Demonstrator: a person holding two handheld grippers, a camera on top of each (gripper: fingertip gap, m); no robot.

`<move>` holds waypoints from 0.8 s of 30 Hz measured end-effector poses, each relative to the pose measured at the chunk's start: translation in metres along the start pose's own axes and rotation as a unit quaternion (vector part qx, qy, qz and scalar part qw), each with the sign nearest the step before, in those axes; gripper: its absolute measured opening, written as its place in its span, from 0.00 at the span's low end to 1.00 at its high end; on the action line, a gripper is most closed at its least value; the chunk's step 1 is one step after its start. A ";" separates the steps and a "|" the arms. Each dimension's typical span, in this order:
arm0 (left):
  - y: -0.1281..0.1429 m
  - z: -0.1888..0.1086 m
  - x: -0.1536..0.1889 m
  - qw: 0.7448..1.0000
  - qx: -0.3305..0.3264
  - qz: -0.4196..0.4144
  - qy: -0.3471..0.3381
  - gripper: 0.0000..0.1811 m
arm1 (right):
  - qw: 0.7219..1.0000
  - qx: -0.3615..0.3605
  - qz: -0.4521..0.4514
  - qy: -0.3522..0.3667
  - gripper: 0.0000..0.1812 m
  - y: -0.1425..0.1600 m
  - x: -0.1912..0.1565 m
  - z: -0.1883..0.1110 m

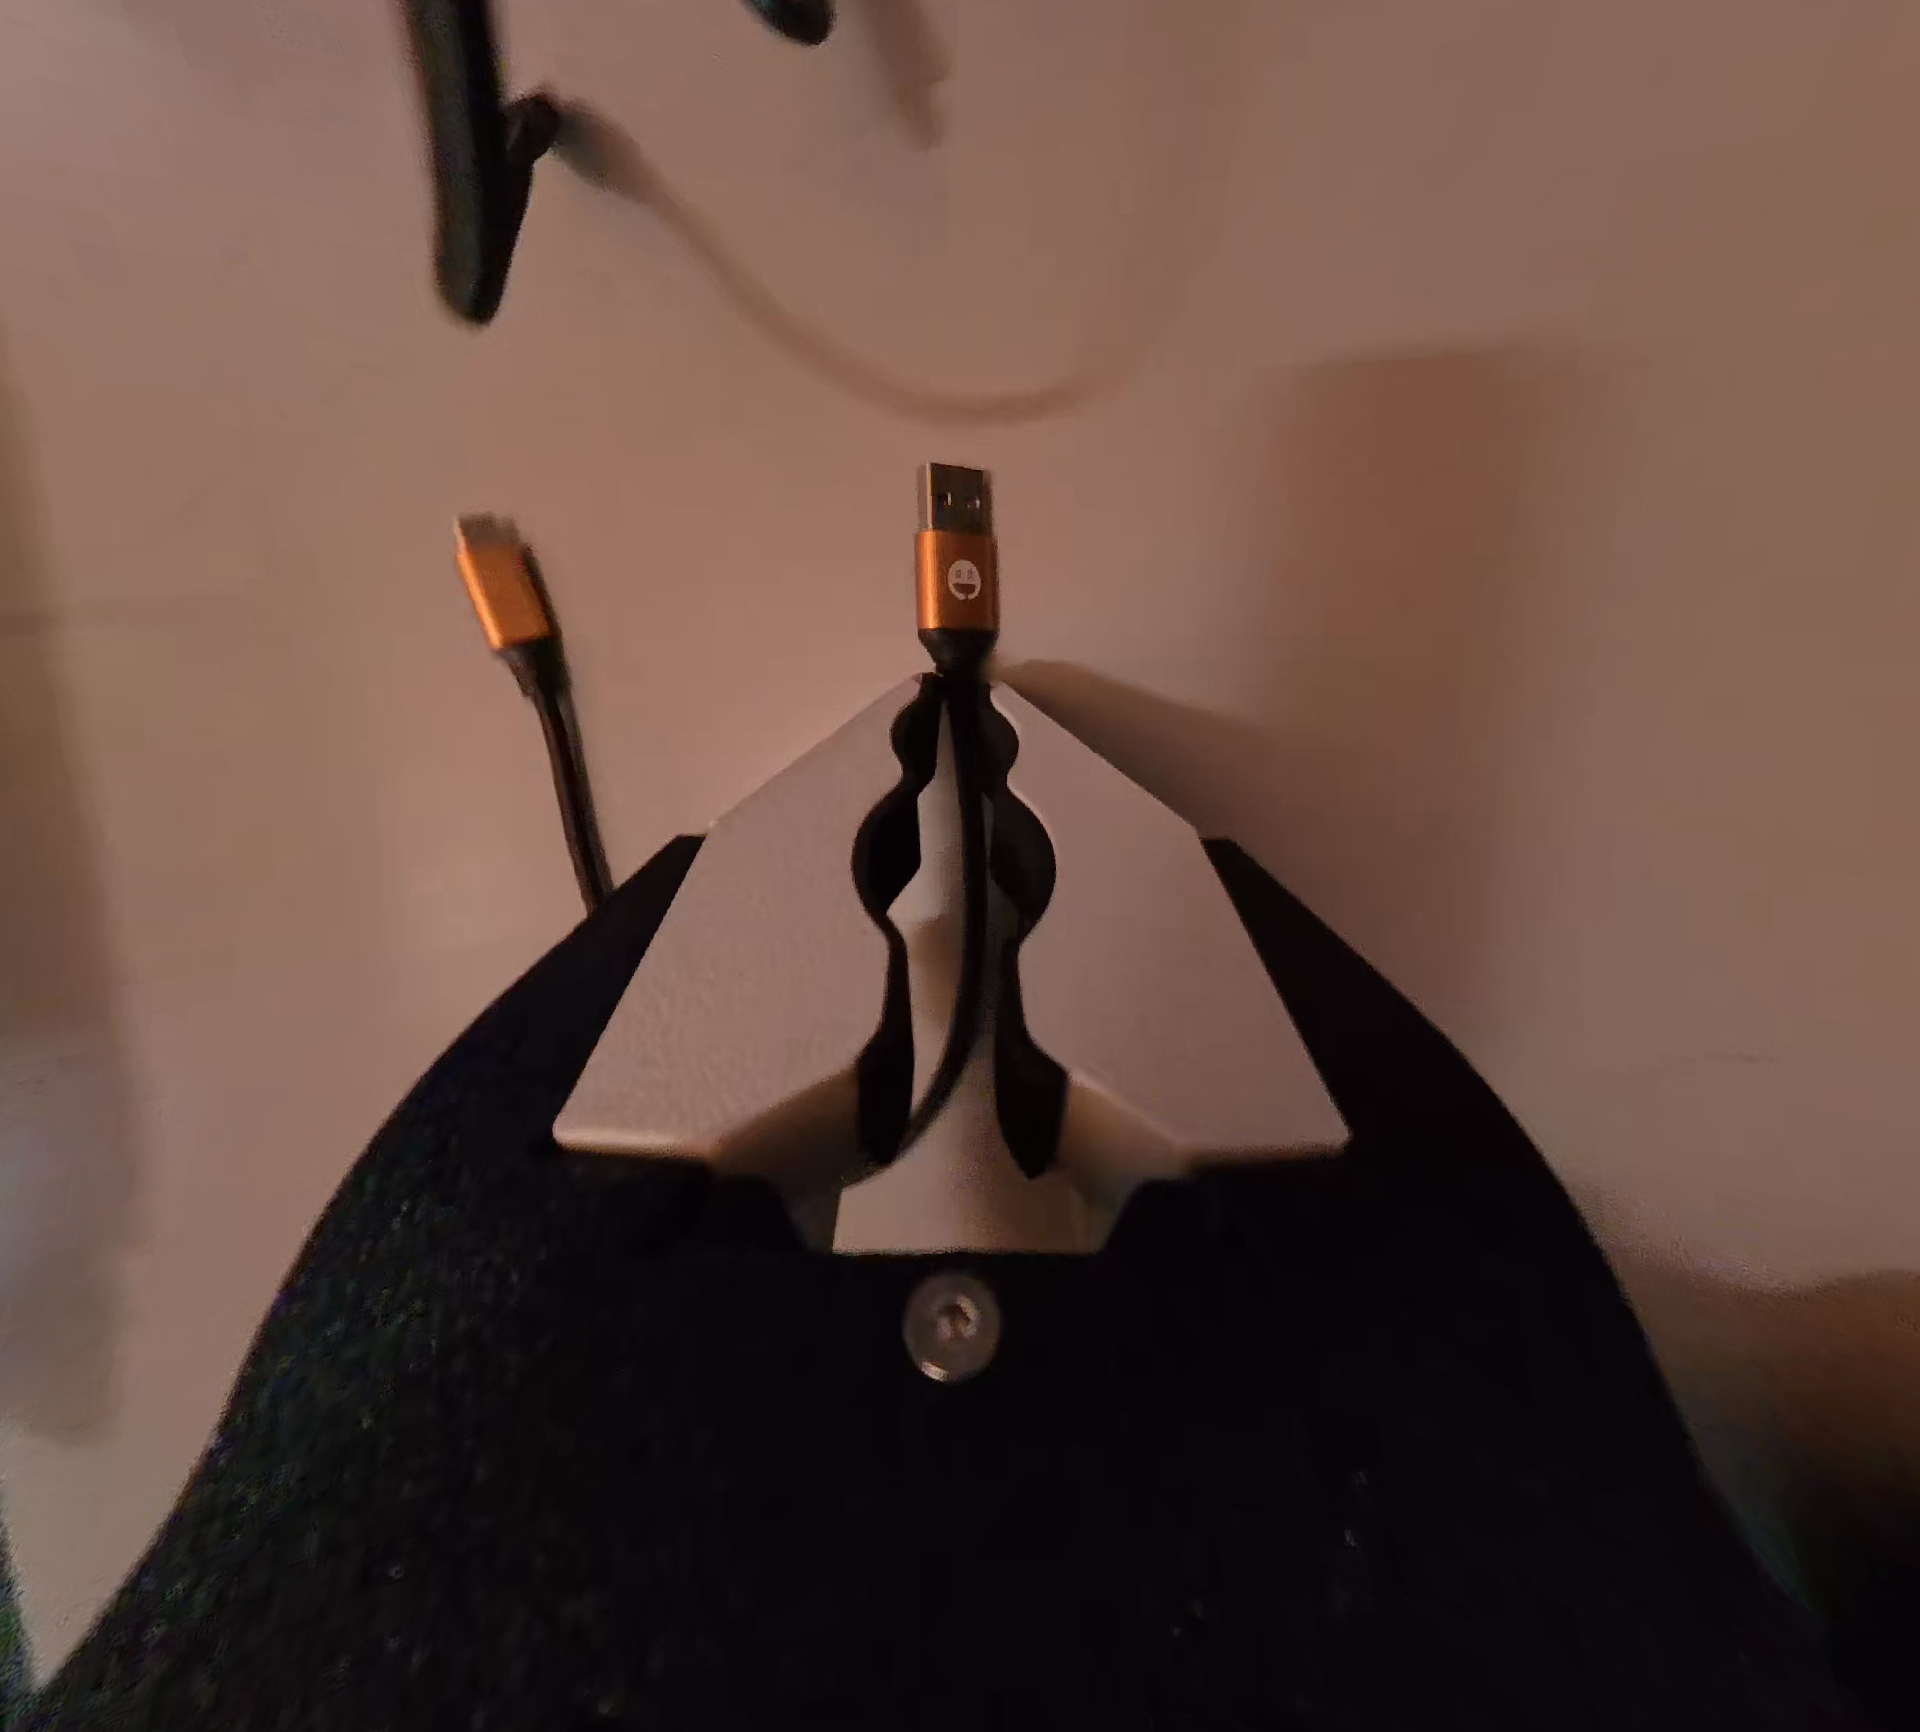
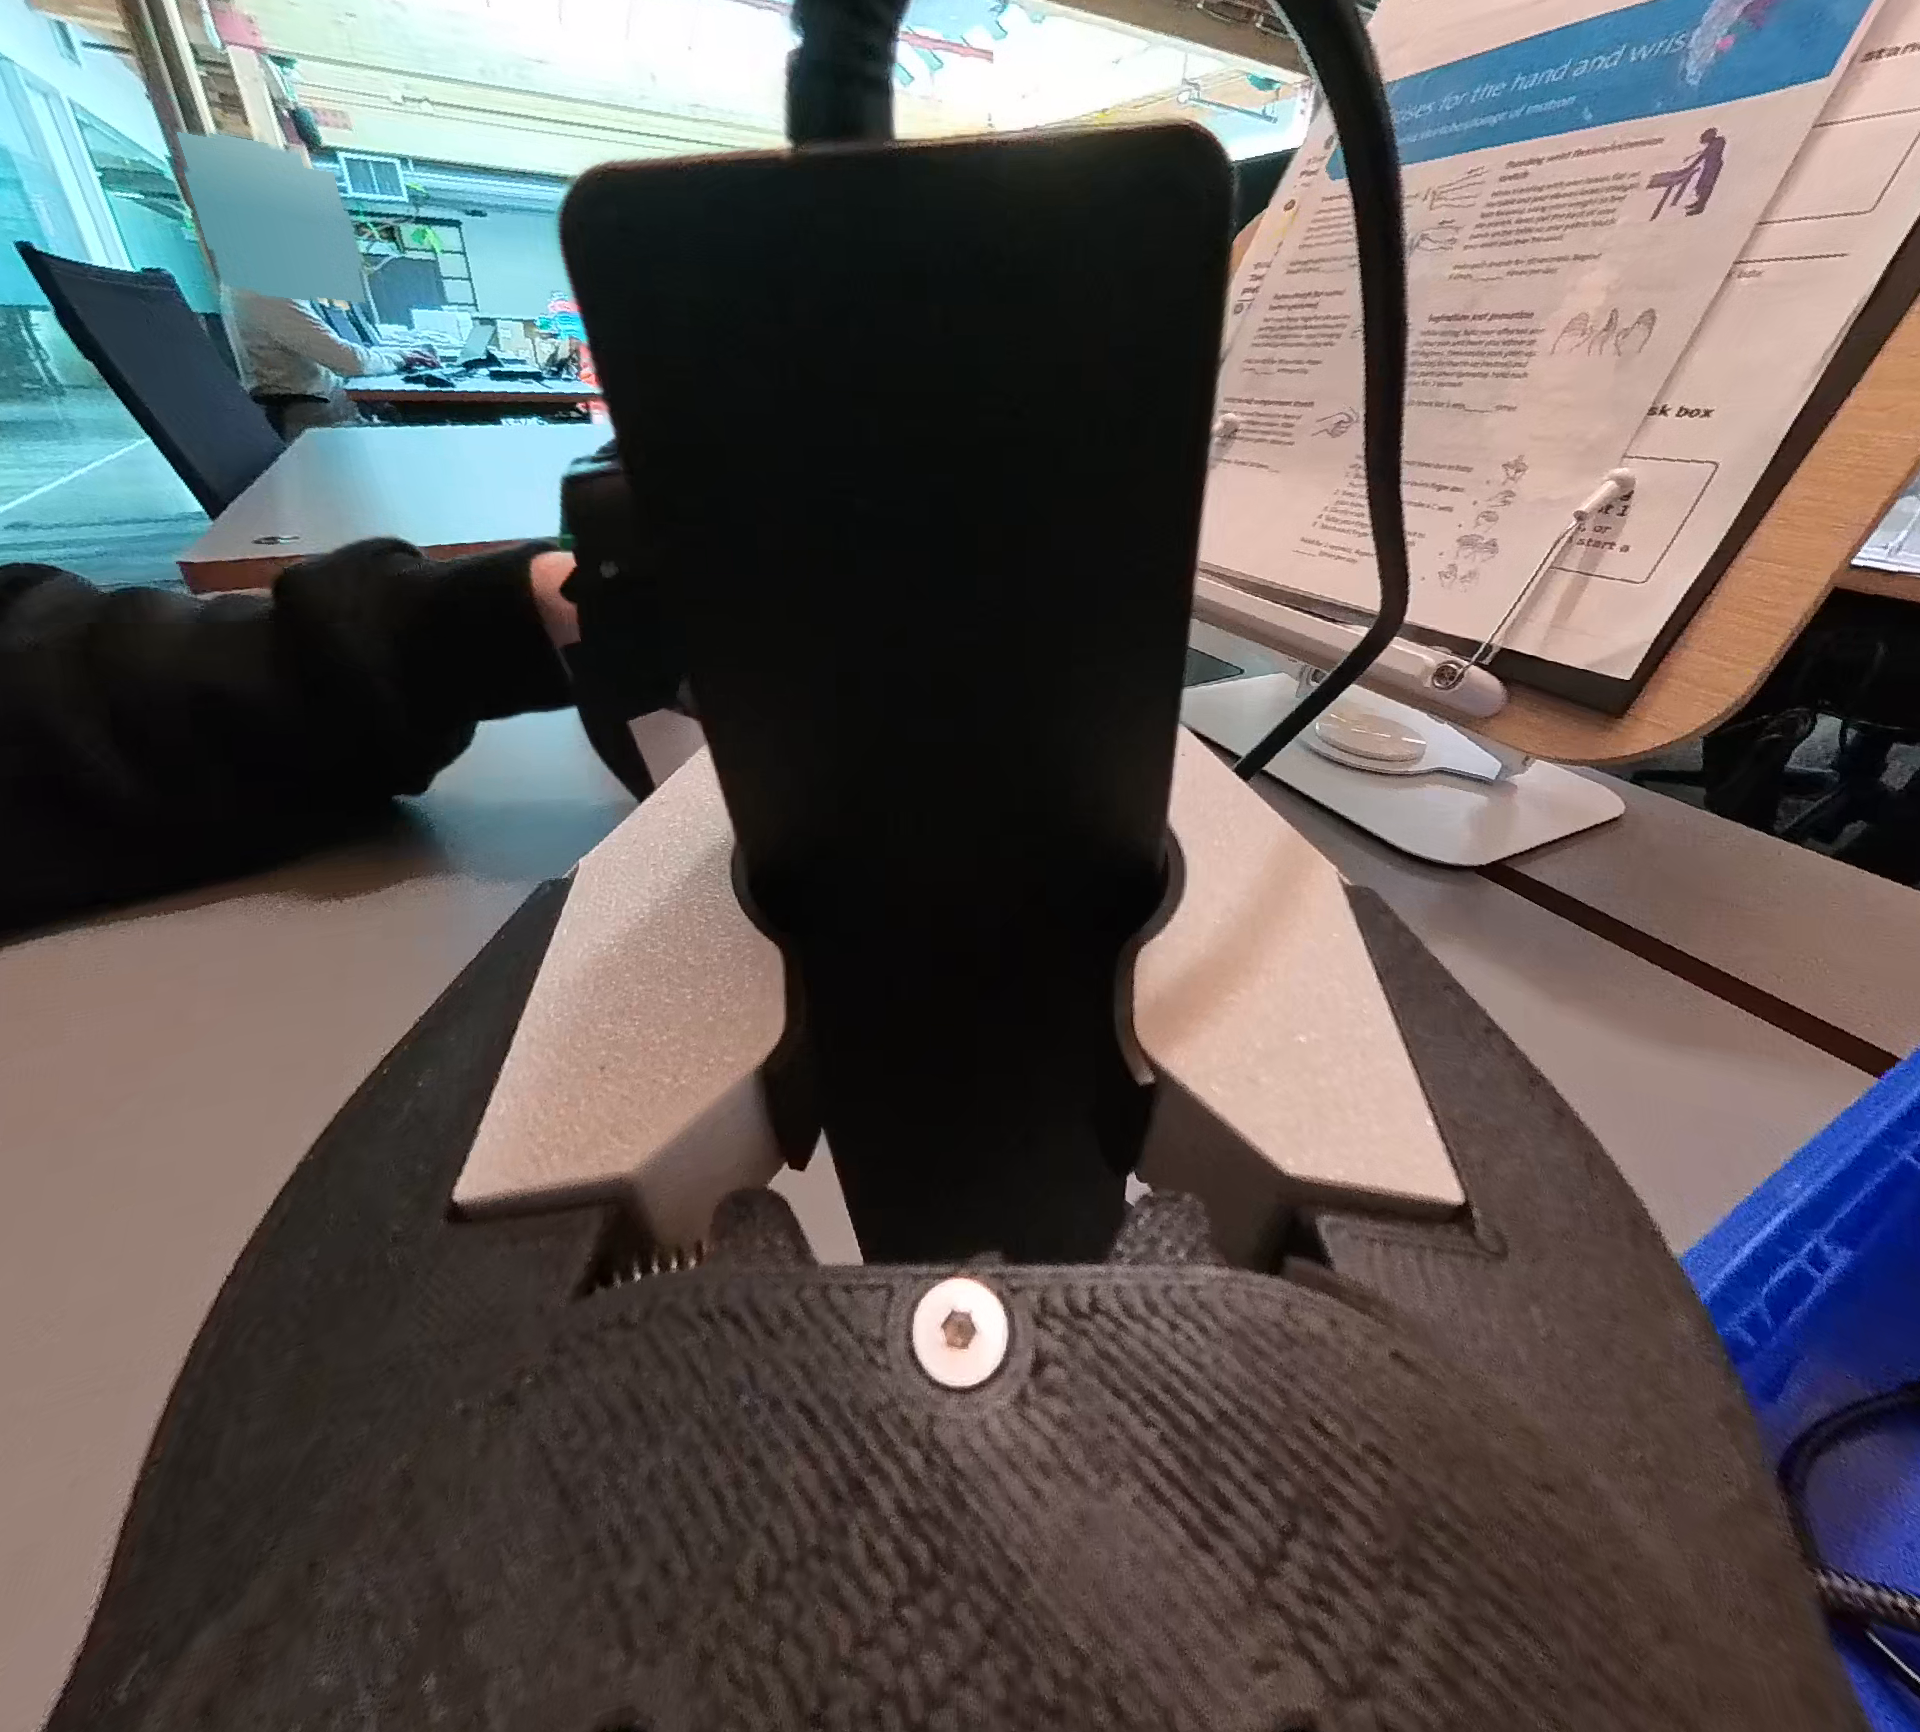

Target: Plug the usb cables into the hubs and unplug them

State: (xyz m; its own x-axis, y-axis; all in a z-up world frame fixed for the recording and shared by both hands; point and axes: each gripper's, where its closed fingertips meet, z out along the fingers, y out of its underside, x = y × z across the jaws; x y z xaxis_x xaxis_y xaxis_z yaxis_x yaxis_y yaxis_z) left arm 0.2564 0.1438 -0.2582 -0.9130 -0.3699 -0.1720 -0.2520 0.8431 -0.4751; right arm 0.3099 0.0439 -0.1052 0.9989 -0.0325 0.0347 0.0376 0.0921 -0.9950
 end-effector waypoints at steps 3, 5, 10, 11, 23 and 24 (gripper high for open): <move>-0.011 -0.024 -0.003 0.995 0.080 -0.060 0.026 0.02 | 1.000 0.002 -0.007 0.003 0.34 -0.002 0.000 -0.001; -0.026 -0.053 -0.001 0.980 0.156 -0.106 0.065 0.02 | 1.000 0.007 -0.009 -0.008 0.35 -0.004 -0.004 -0.001; -0.042 -0.119 0.024 0.927 0.270 -0.164 0.205 0.02 | 0.997 -0.015 -0.044 -0.056 0.35 0.000 -0.029 0.011; -0.042 -0.127 0.028 0.919 0.277 -0.172 0.223 0.02 | 0.996 -0.019 -0.049 -0.070 0.35 0.001 -0.037 0.015; -0.090 -0.156 0.067 0.943 0.198 -0.182 0.195 0.02 | 0.979 -0.030 -0.046 -0.194 0.34 0.013 -0.103 0.048; -0.094 -0.152 0.072 0.945 0.186 -0.180 0.199 0.02 | 0.978 -0.034 -0.048 -0.200 0.34 0.015 -0.106 0.050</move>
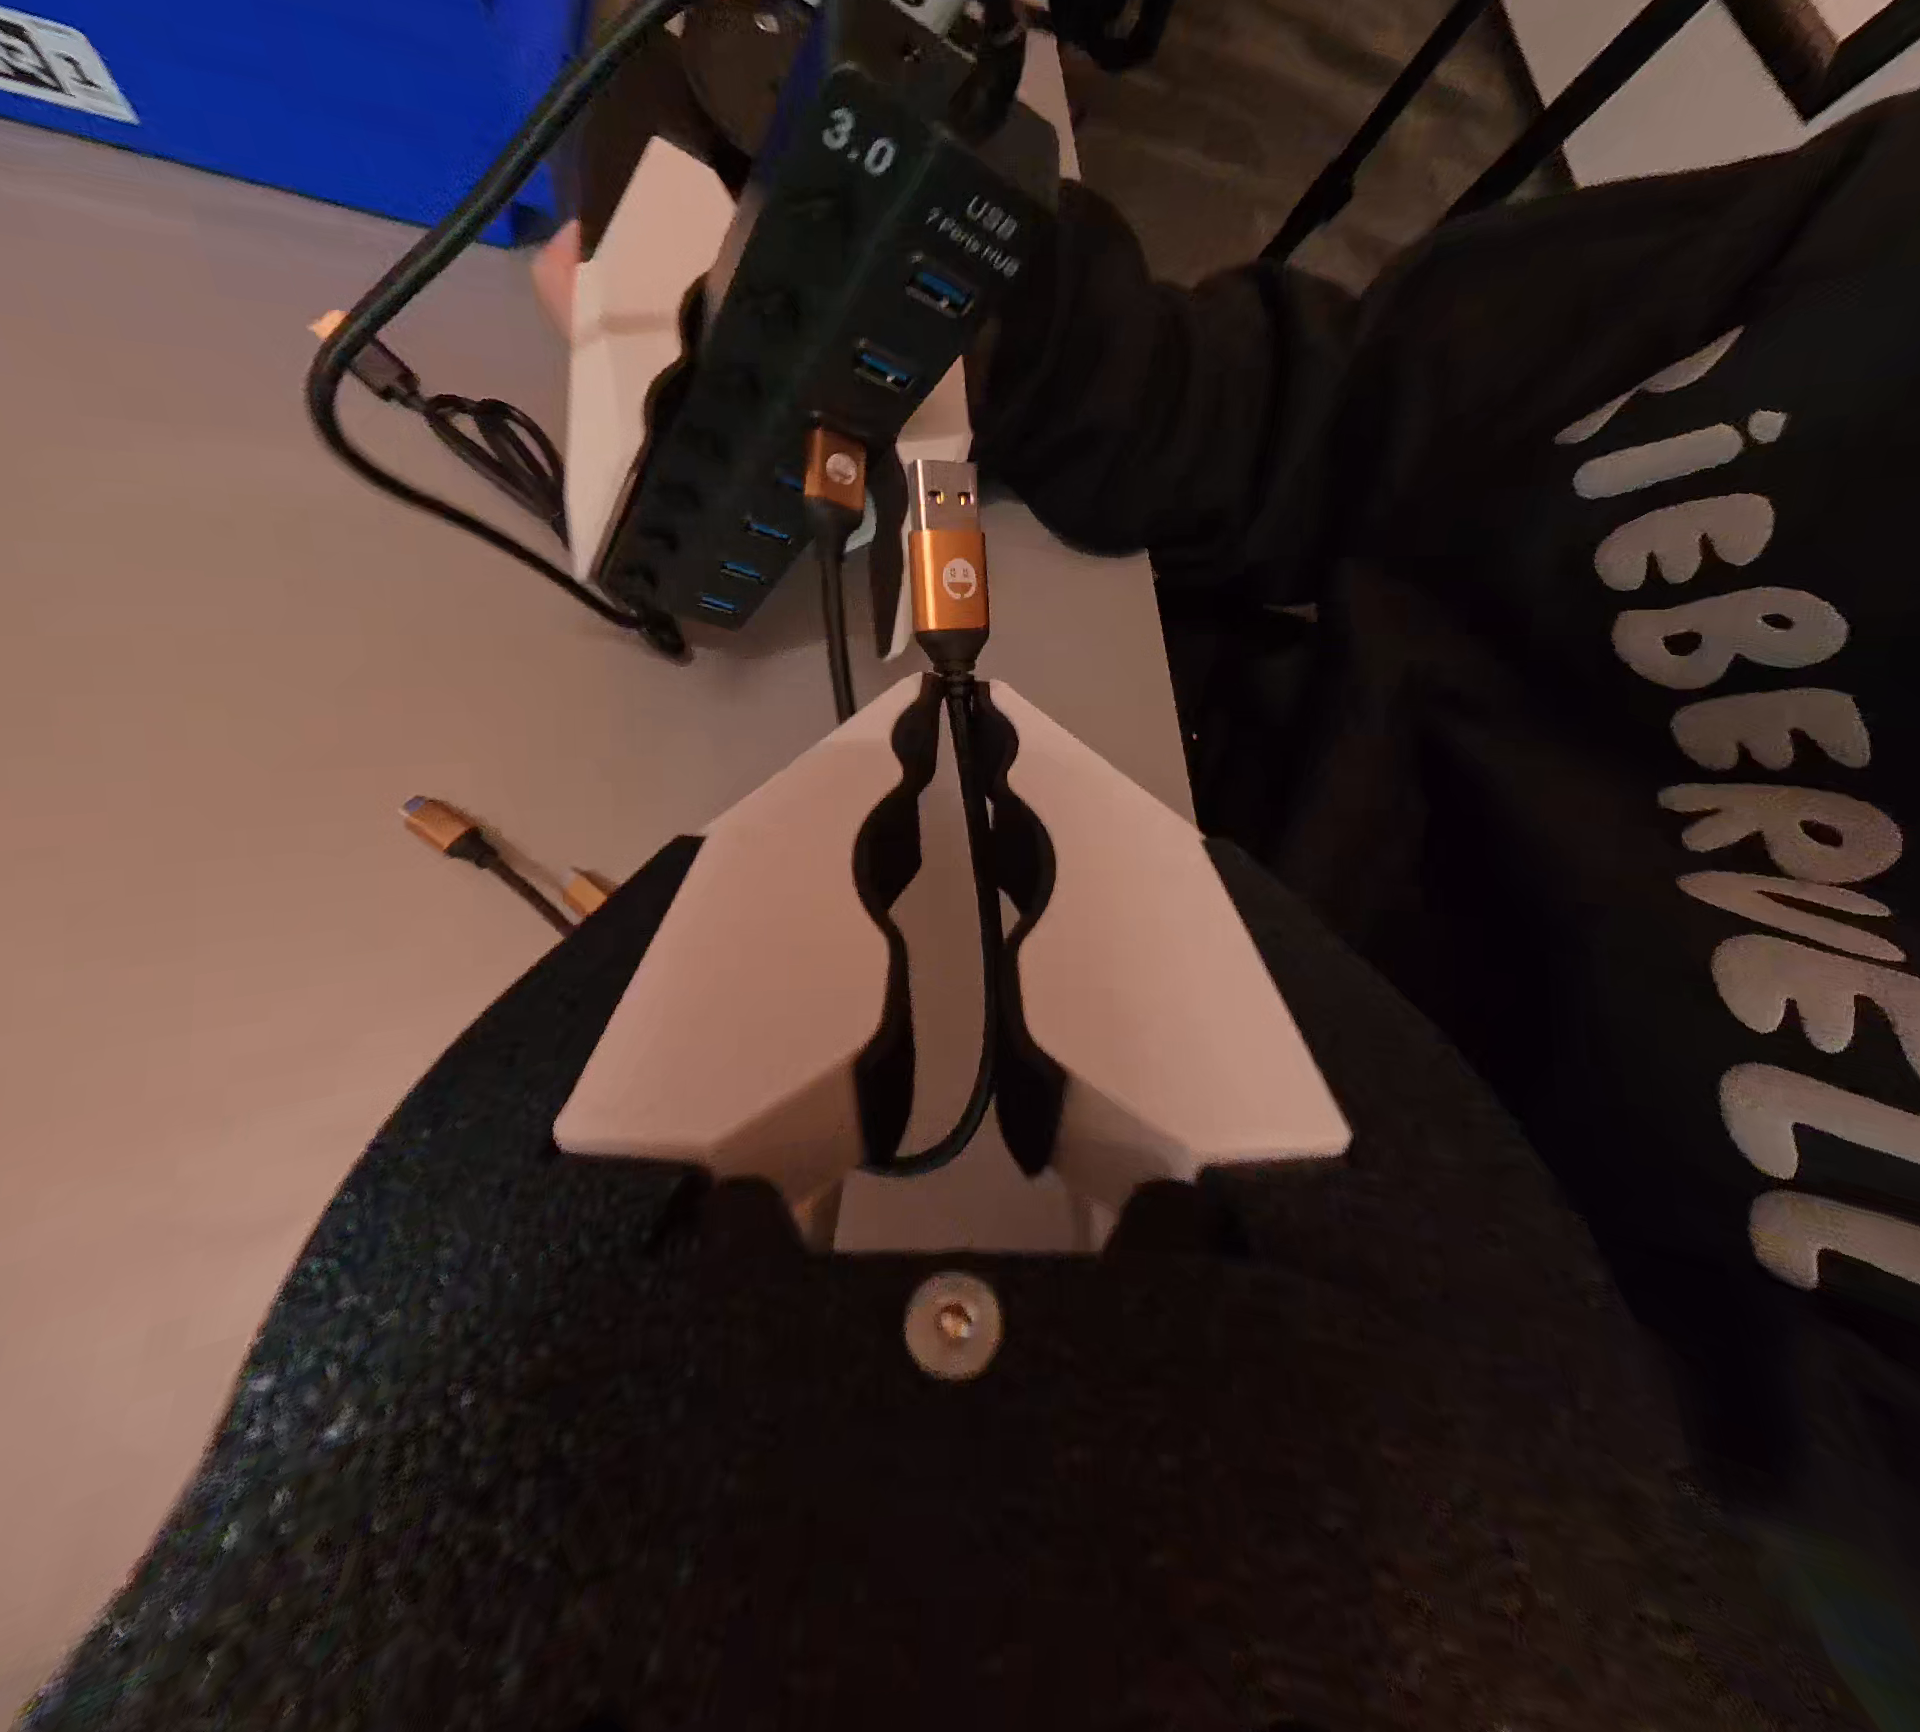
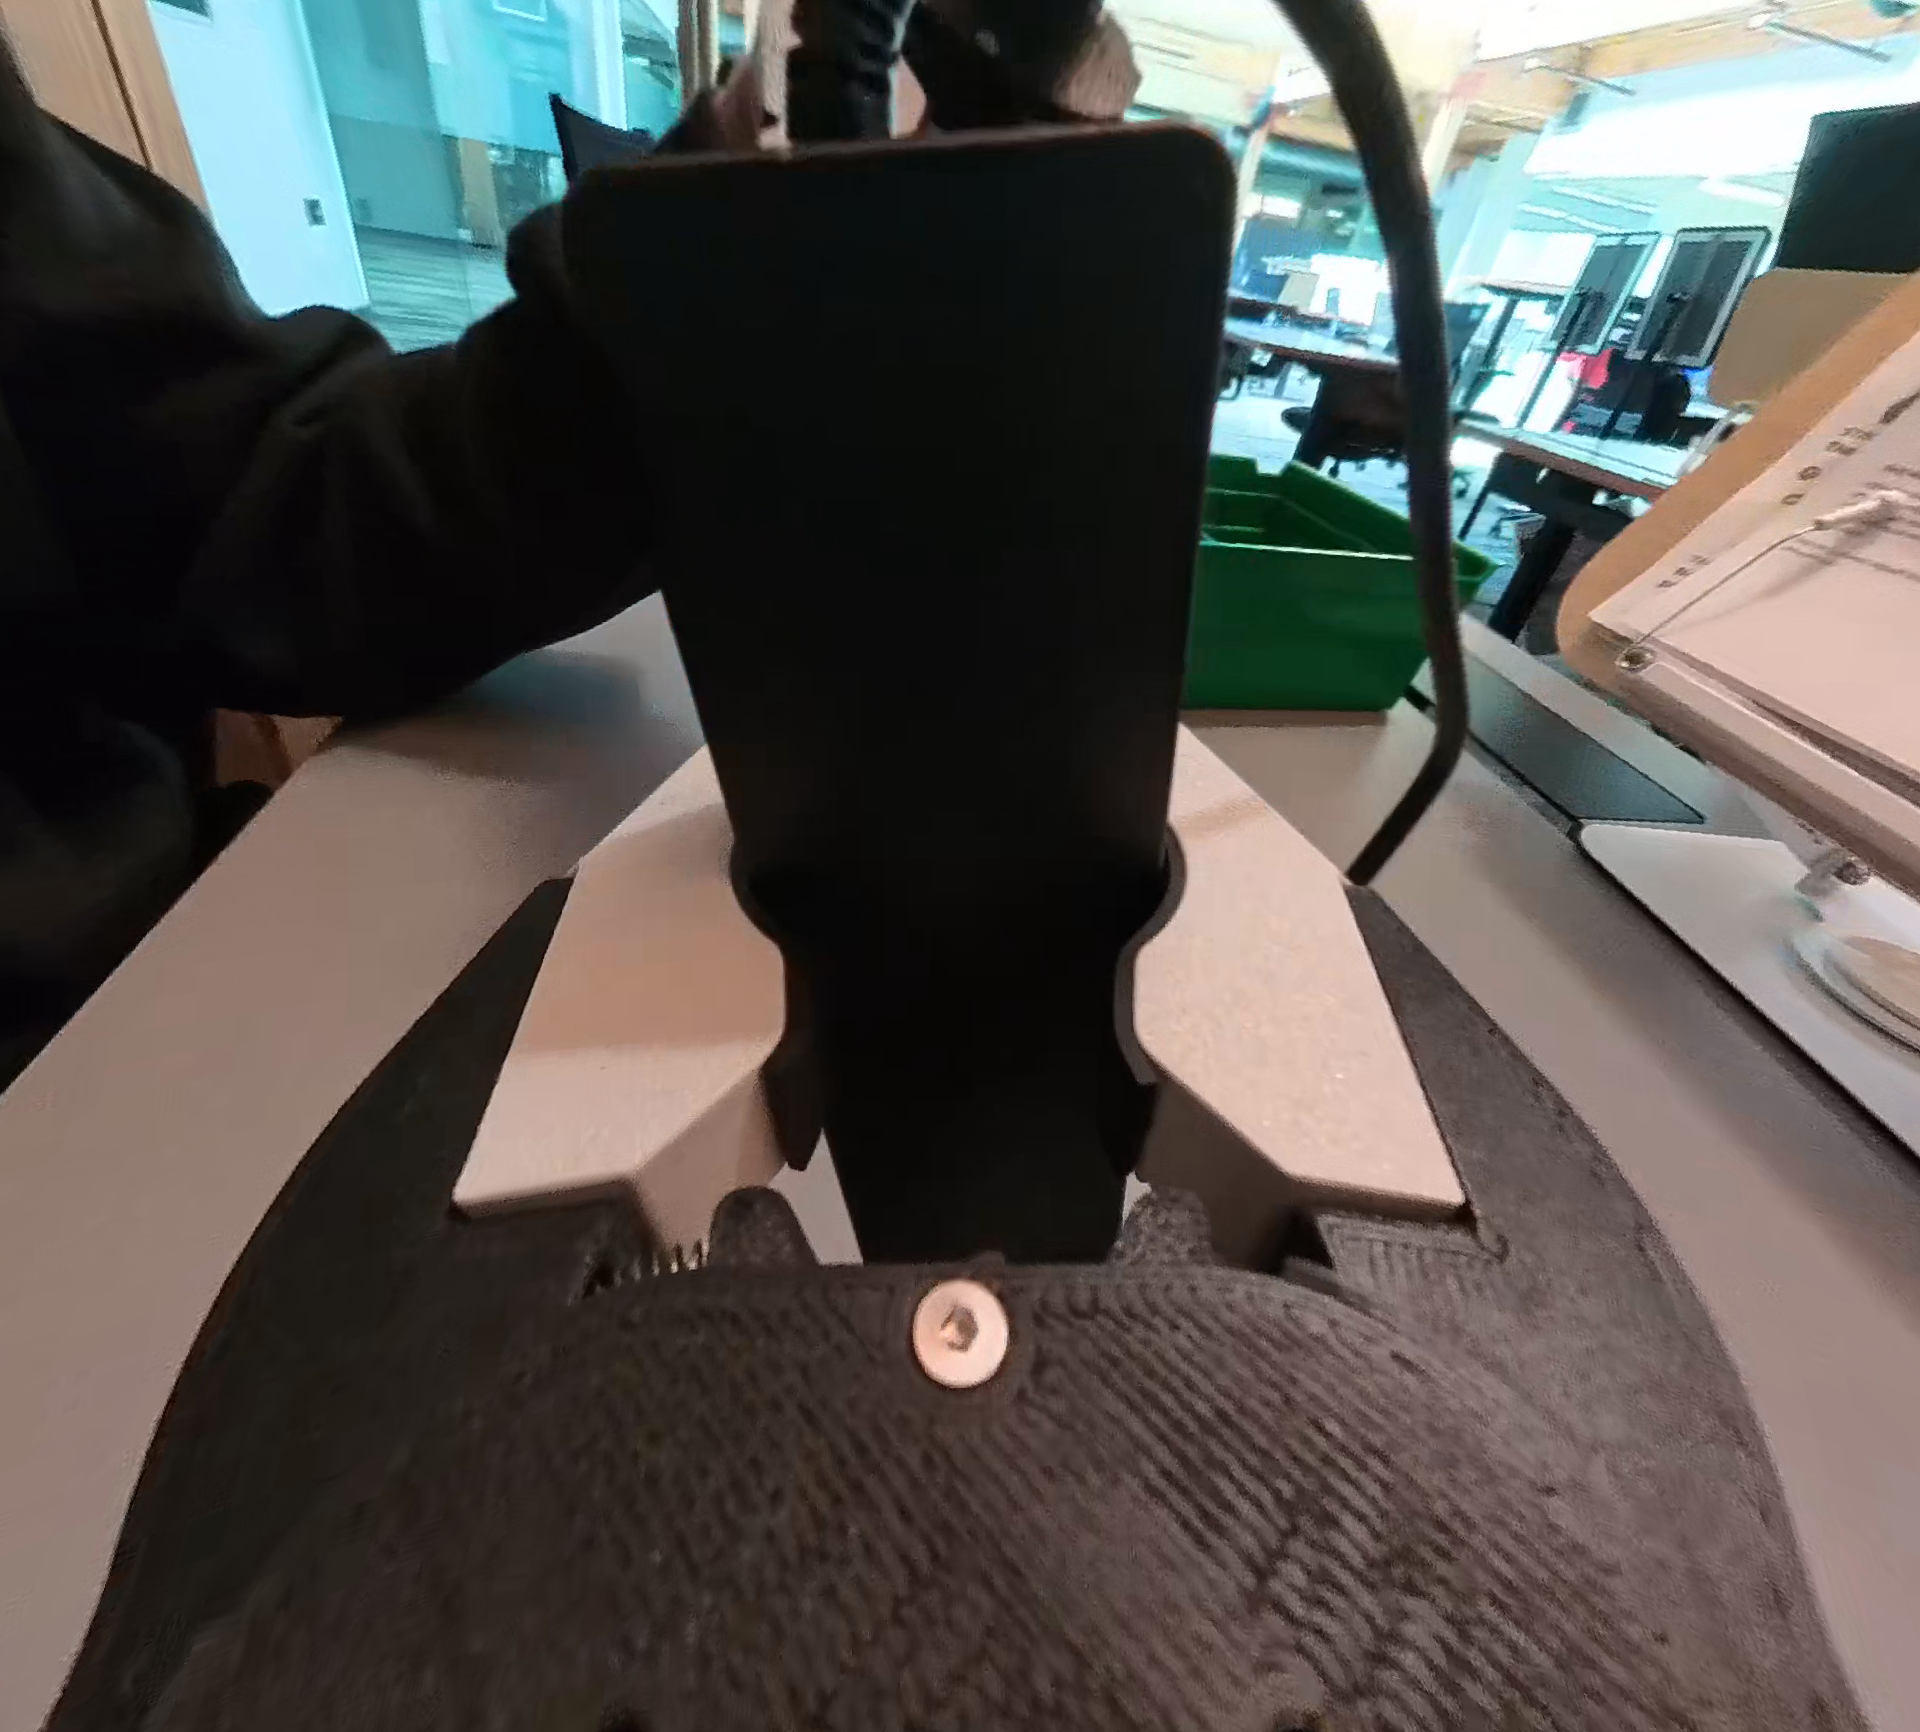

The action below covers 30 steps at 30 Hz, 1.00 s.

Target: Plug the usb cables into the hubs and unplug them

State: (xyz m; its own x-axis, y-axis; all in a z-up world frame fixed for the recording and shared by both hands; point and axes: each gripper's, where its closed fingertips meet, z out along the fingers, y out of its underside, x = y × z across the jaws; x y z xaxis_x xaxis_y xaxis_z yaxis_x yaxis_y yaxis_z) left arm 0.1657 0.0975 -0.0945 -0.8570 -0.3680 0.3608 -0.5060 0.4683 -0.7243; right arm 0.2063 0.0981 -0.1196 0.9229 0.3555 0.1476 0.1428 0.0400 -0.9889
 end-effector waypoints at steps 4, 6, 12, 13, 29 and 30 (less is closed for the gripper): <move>0.008 0.018 -0.005 0.998 -0.055 -0.003 -0.009 0.02 | 0.999 -0.030 -0.008 -0.019 0.34 0.010 -0.009 0.010; 0.010 0.022 -0.010 0.998 -0.066 -0.010 -0.016 0.02 | 0.999 -0.036 -0.010 -0.025 0.34 0.011 -0.012 0.014; 0.017 0.025 -0.009 0.996 -0.091 0.004 -0.018 0.02 | 0.998 -0.056 -0.009 -0.035 0.34 0.018 -0.017 0.020; 0.017 0.025 -0.010 0.995 -0.093 0.004 -0.020 0.02 | 0.998 -0.059 -0.010 -0.035 0.34 0.019 -0.017 0.021; -0.013 0.016 -0.036 0.972 -0.044 0.145 -0.181 0.02 | 0.996 -0.061 0.040 0.050 0.34 0.015 0.013 0.014; -0.021 0.014 -0.034 0.972 -0.014 0.159 -0.175 0.02 | 0.996 -0.040 0.051 0.054 0.34 0.009 0.016 0.012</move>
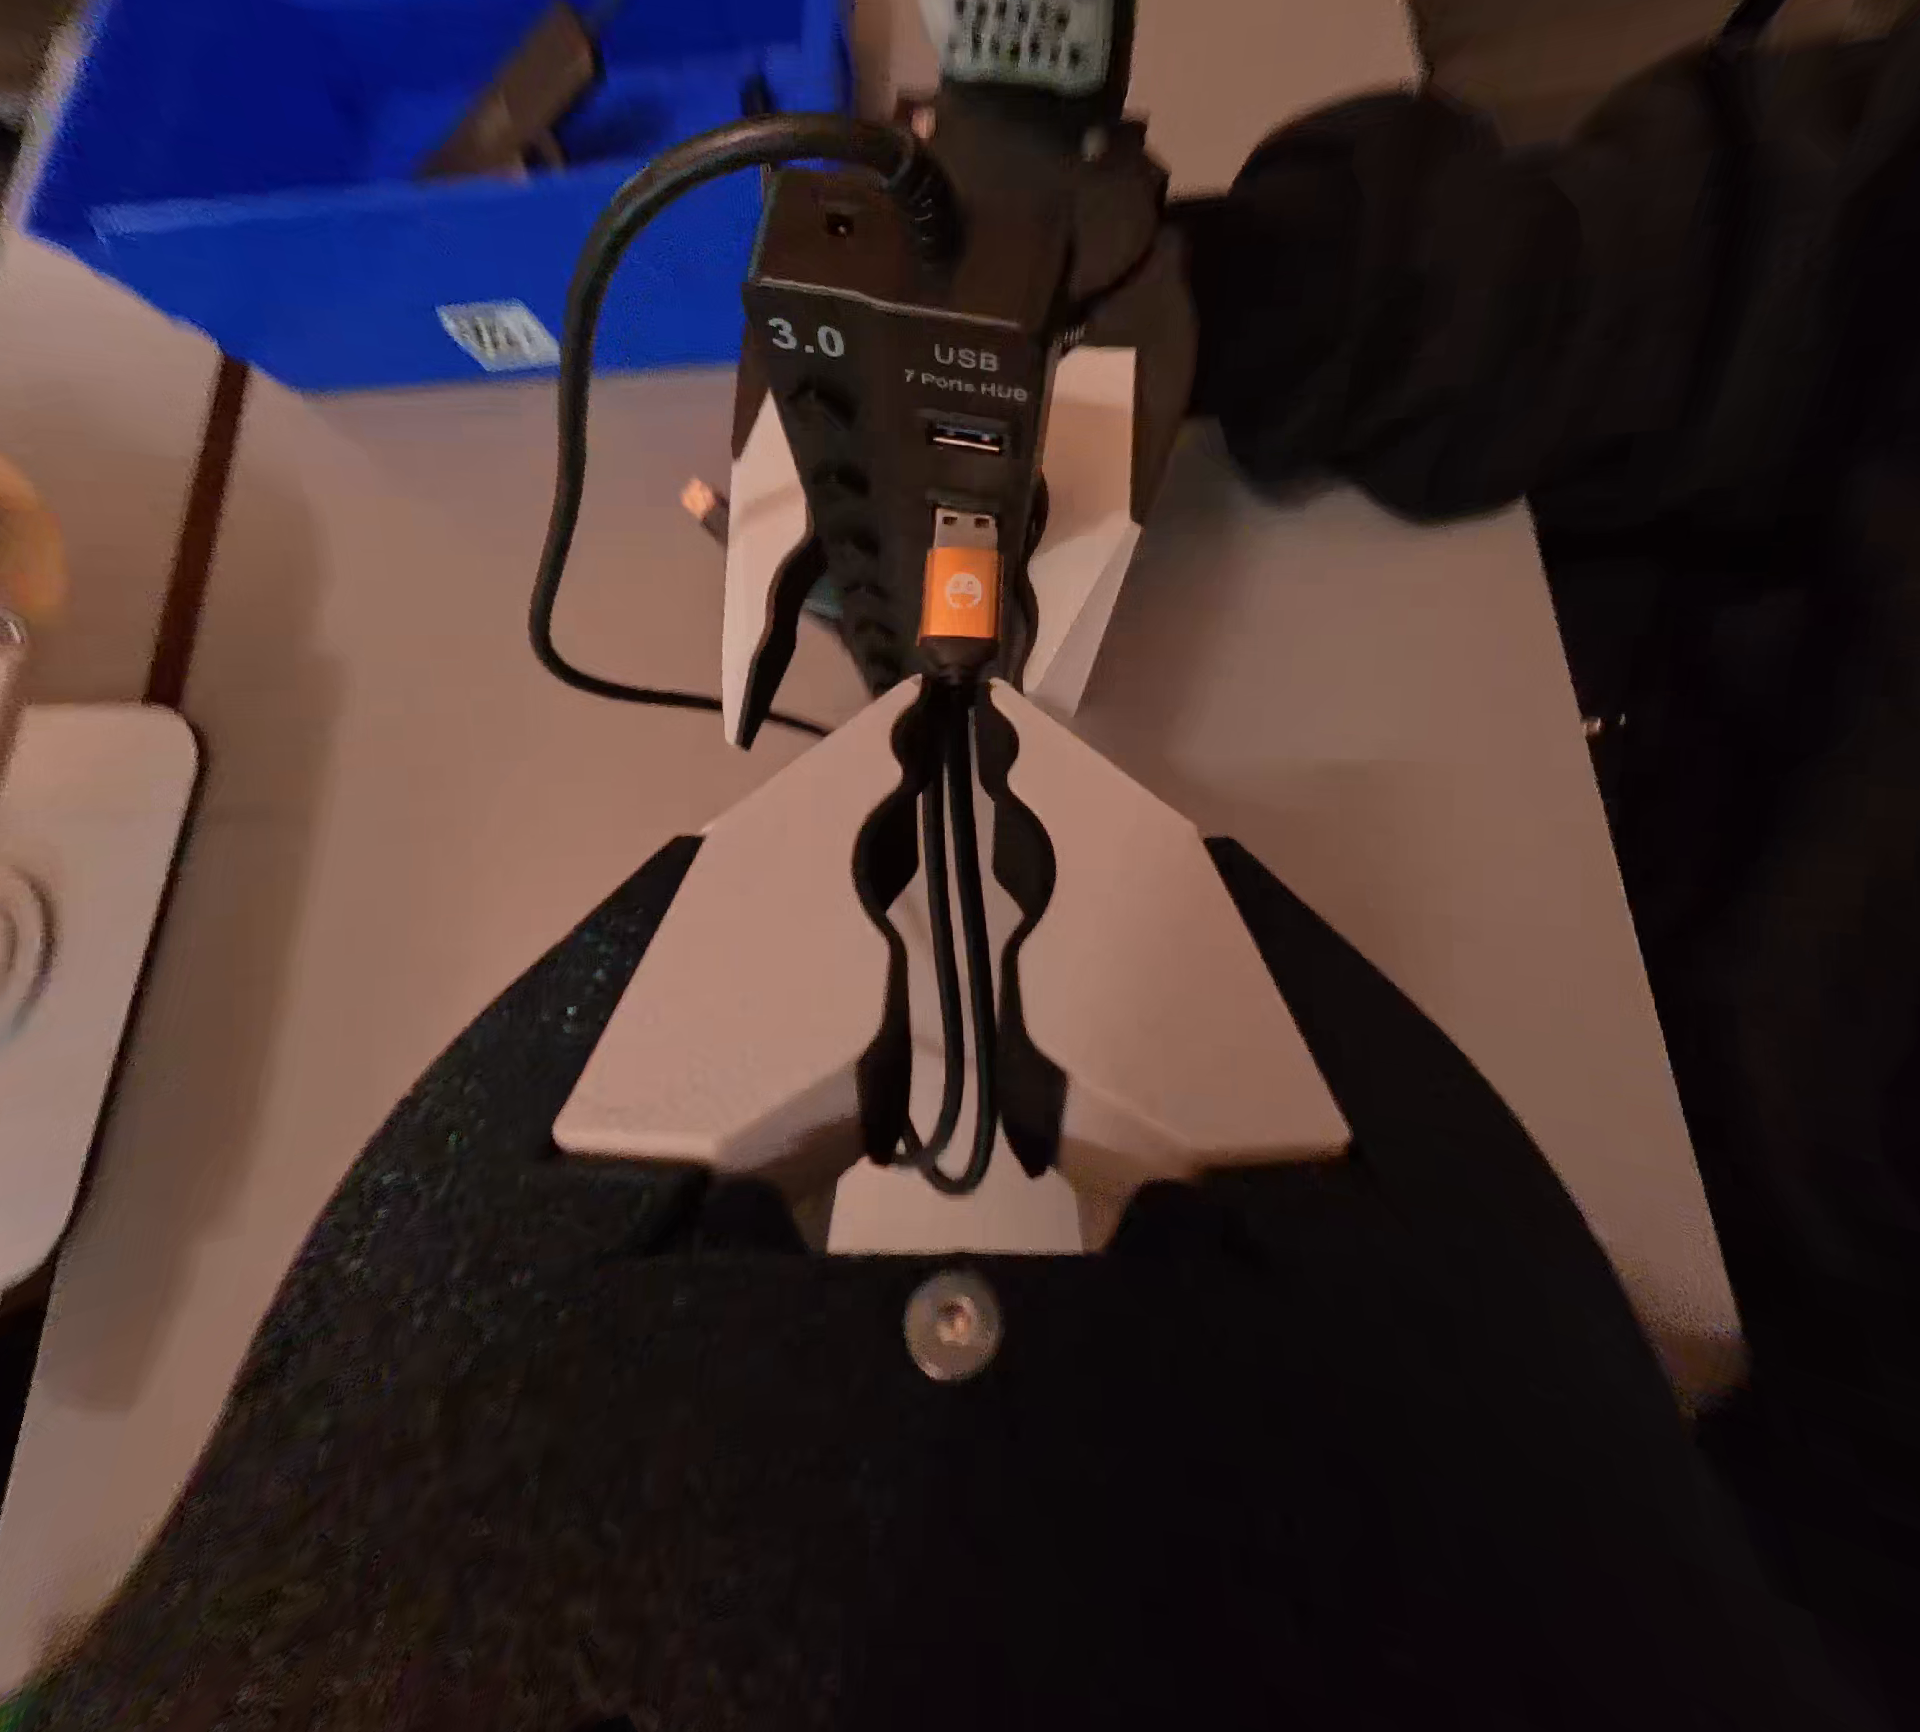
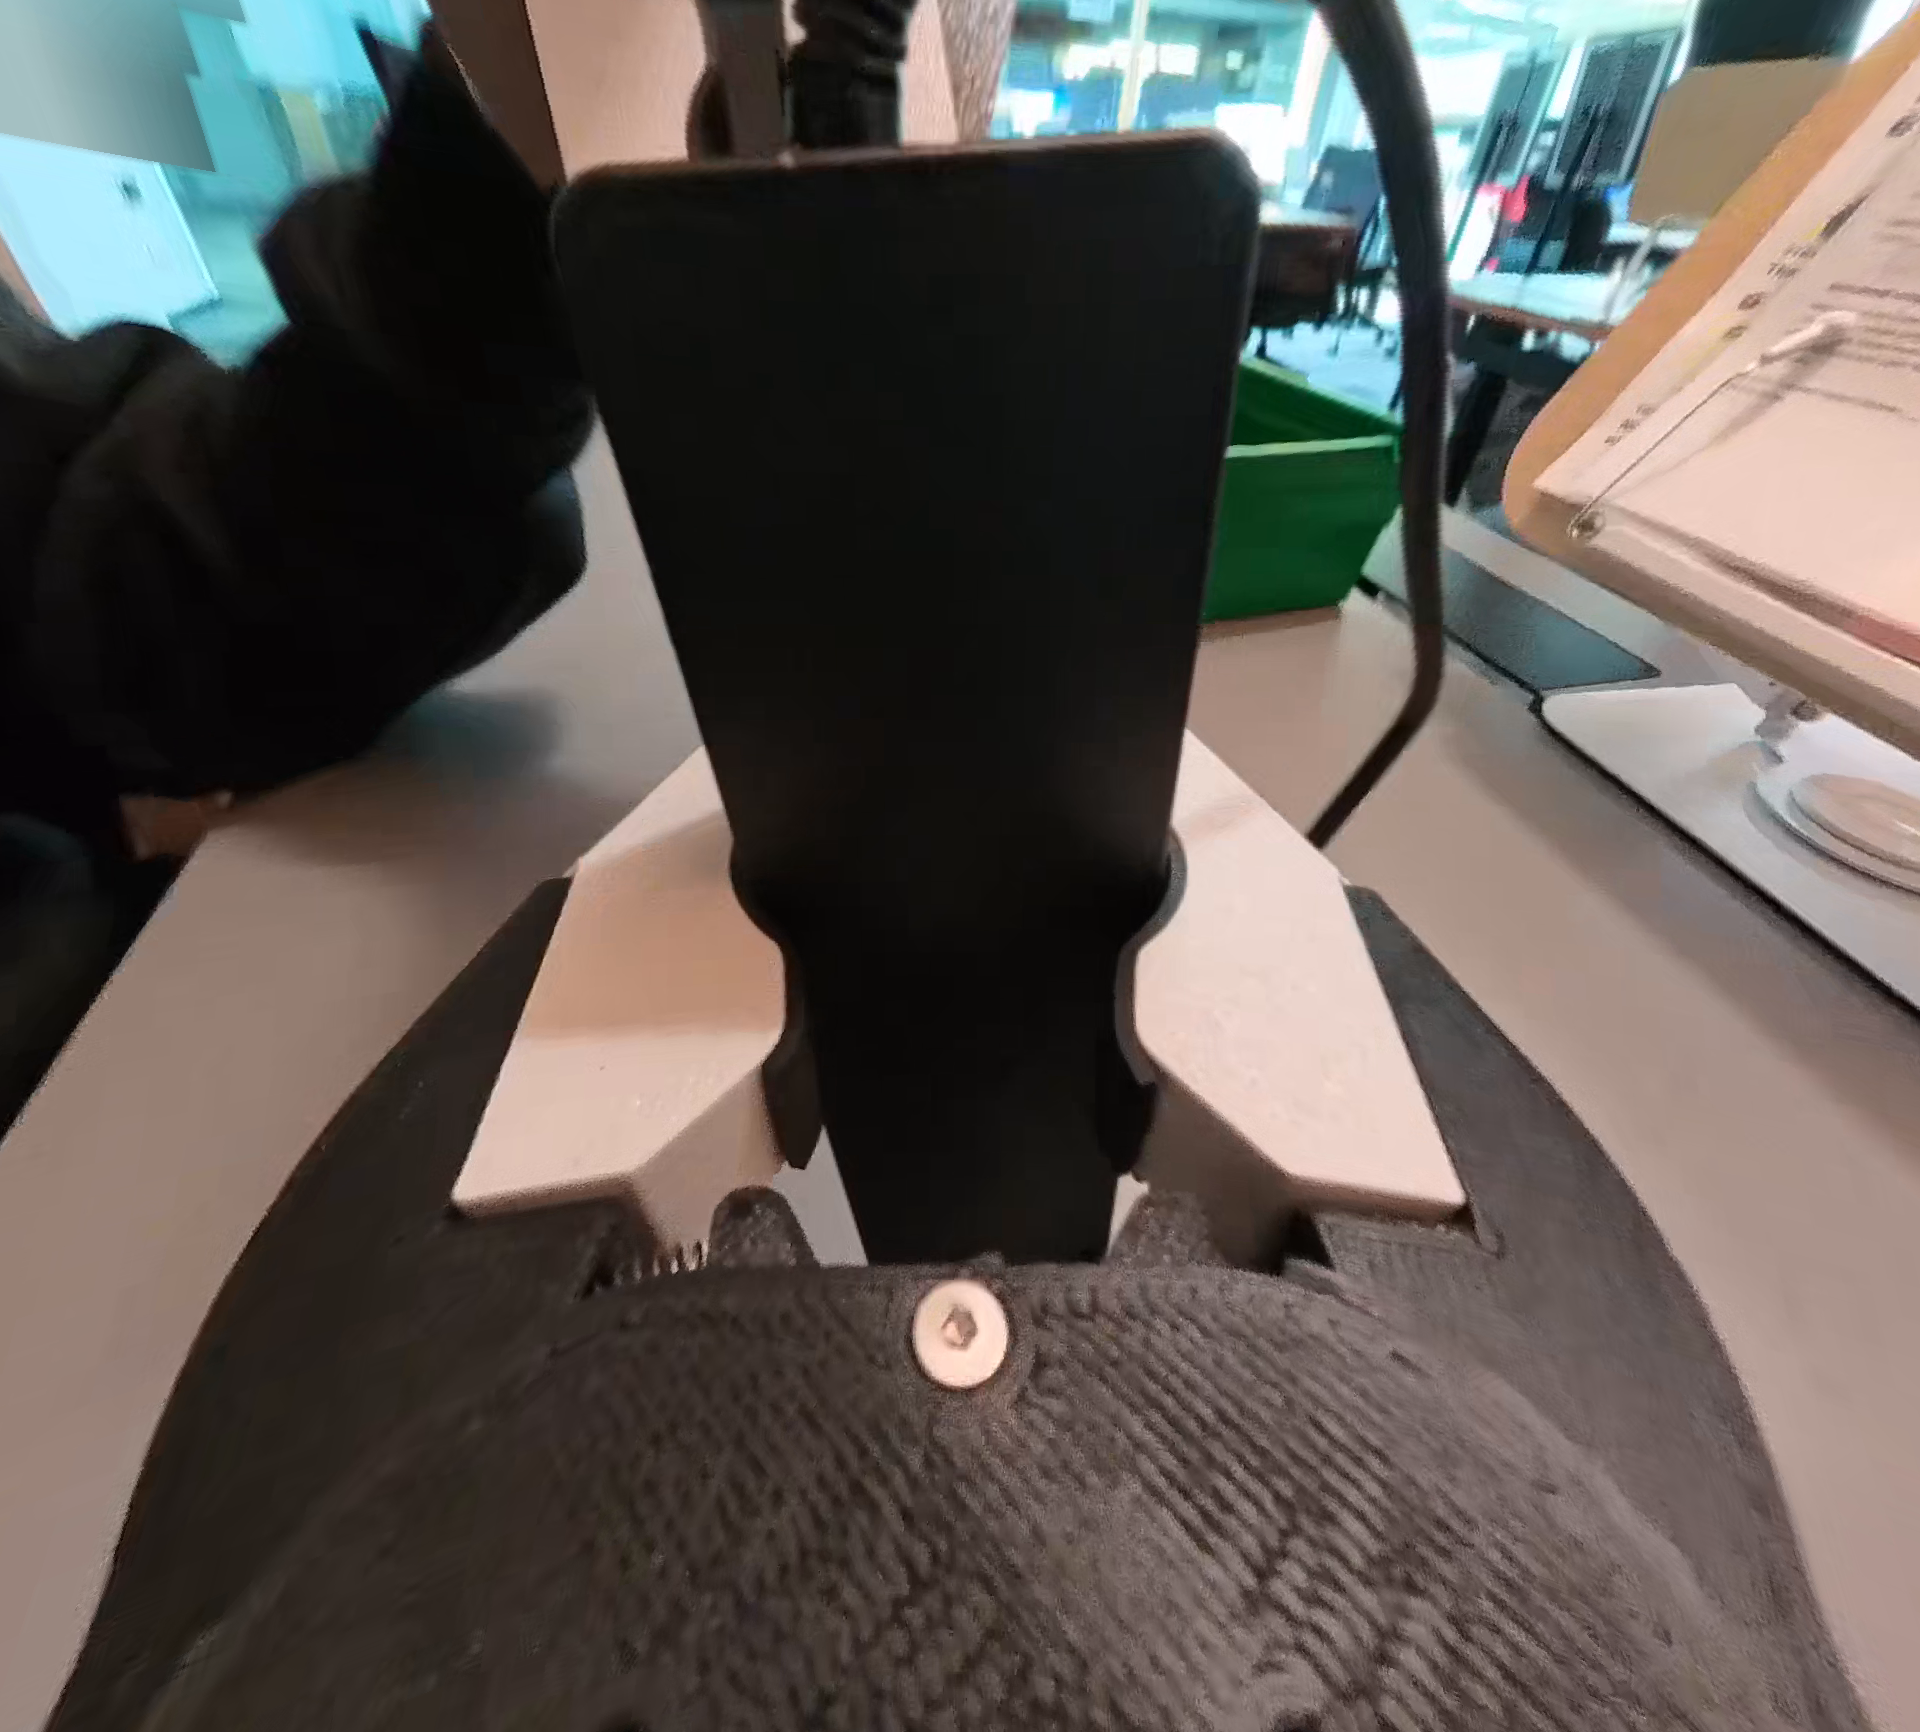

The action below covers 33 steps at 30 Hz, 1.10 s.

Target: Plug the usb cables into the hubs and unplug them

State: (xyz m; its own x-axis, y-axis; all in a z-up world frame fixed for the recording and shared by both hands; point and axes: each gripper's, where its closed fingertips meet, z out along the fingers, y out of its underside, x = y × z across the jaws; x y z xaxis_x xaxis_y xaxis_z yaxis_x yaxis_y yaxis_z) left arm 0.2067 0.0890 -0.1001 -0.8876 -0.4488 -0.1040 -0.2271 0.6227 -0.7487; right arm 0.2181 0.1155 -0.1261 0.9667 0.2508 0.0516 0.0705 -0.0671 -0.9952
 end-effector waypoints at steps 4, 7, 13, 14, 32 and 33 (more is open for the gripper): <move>-0.024 -0.002 0.002 0.995 0.099 0.003 0.029 0.07 | 0.998 0.063 0.021 -0.004 0.35 -0.022 0.002 -0.010; -0.029 0.004 -0.004 0.994 0.108 0.008 0.009 0.13 | 0.997 0.073 0.024 0.000 0.34 -0.024 0.005 -0.014; -0.034 0.007 -0.004 0.993 0.118 -0.005 0.011 0.07 | 0.998 0.067 0.020 0.009 0.34 -0.023 0.007 -0.014; -0.033 0.007 -0.004 0.993 0.114 -0.005 0.011 0.07 | 0.998 0.063 0.020 0.009 0.34 -0.022 0.007 -0.014; -0.021 0.011 -0.002 0.995 0.089 0.029 0.017 0.07 | 1.000 -0.014 0.008 -0.006 0.35 -0.002 -0.002 -0.005; -0.023 0.011 -0.002 0.995 0.098 0.026 0.021 0.07 | 1.000 -0.009 0.011 -0.009 0.35 -0.004 -0.003 -0.005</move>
